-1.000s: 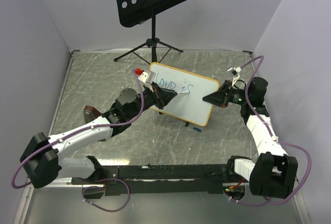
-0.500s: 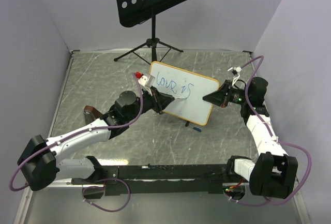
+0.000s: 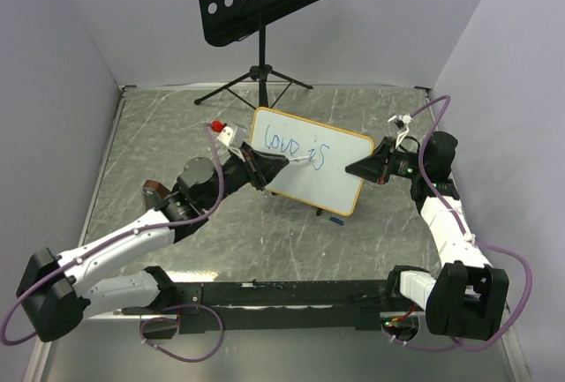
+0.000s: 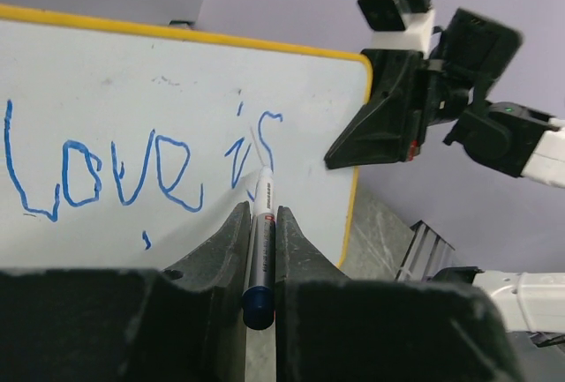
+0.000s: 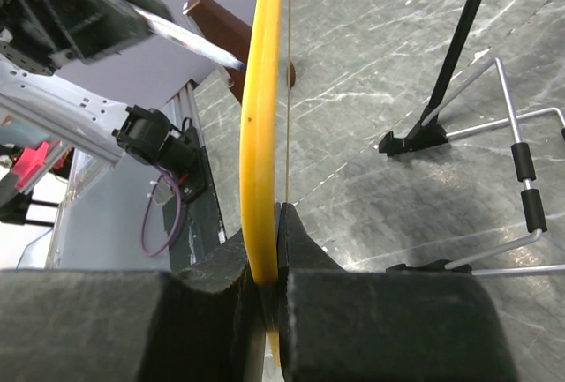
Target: Write a sentence on the whiteboard
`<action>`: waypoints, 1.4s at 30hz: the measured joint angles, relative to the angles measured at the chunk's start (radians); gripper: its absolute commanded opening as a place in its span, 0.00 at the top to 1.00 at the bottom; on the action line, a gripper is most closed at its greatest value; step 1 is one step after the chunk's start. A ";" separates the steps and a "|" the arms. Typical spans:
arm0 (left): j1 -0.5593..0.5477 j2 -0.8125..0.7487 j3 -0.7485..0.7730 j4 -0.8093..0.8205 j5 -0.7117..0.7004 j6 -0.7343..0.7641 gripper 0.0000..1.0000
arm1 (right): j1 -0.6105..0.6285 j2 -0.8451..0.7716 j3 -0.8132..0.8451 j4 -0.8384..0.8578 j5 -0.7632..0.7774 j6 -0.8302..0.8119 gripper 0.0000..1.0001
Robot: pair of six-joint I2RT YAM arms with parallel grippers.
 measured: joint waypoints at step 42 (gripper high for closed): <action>0.174 -0.528 -0.414 -0.049 0.124 -0.028 0.99 | 0.000 0.007 0.000 -0.031 -0.004 -0.031 1.00</action>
